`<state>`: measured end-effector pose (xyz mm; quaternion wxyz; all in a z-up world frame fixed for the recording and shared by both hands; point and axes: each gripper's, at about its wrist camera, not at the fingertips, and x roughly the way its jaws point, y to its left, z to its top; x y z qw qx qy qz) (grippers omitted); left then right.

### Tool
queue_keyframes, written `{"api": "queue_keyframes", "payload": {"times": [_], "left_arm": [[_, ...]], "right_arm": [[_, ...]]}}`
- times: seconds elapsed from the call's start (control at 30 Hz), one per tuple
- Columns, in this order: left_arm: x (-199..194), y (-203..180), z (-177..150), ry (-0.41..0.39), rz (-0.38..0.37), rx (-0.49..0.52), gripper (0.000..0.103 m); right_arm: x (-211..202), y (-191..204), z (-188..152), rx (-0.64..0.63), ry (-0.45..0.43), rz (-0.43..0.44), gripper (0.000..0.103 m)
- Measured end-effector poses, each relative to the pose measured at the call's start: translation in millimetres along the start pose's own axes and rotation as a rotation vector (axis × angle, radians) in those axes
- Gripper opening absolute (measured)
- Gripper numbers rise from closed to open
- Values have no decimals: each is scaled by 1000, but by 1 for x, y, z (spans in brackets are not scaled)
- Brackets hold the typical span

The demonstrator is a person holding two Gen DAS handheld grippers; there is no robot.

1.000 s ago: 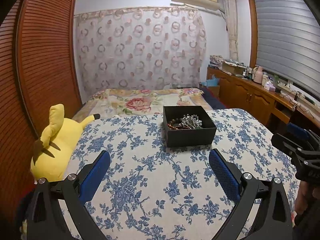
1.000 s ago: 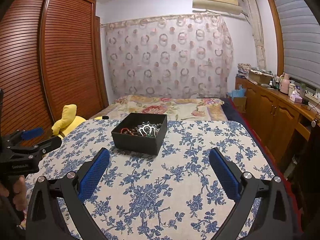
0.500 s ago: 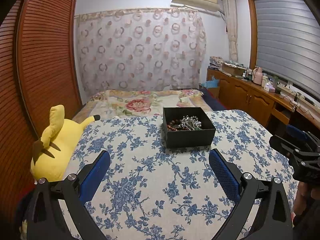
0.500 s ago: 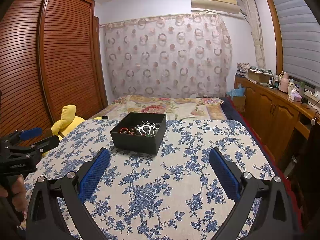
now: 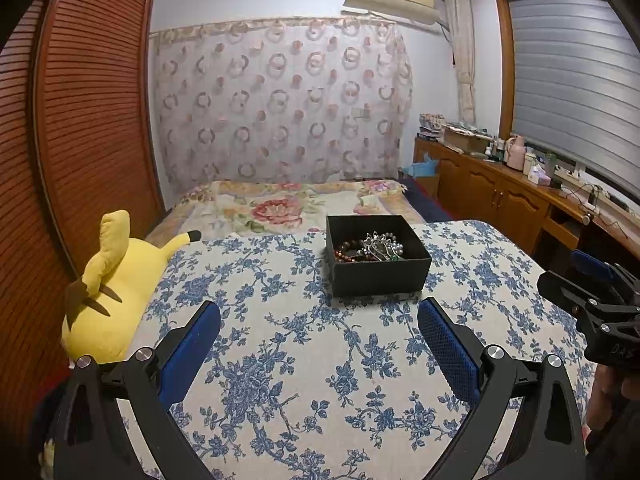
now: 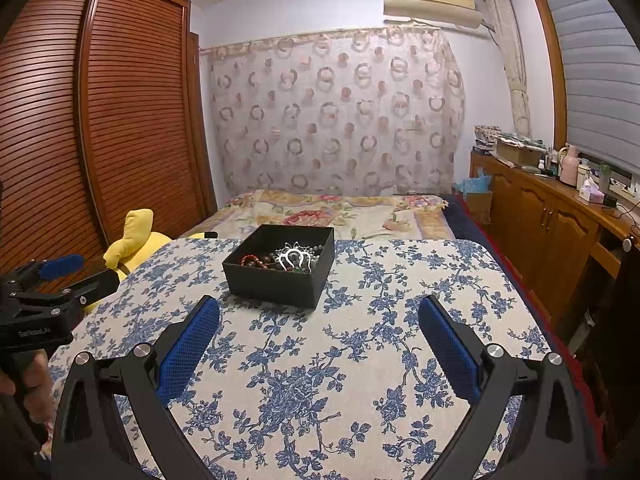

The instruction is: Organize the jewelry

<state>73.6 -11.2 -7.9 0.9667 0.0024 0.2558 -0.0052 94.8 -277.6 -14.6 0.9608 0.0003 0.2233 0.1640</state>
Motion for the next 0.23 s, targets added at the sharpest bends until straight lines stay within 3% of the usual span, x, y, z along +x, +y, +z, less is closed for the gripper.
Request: {"api": "queue_keyframes", "payload": {"times": [0.23], "left_arm": [[-1,-1,1,1,-4,-2,95]], "right_arm": [[0,0,0,1,-1,-1,100]]}}
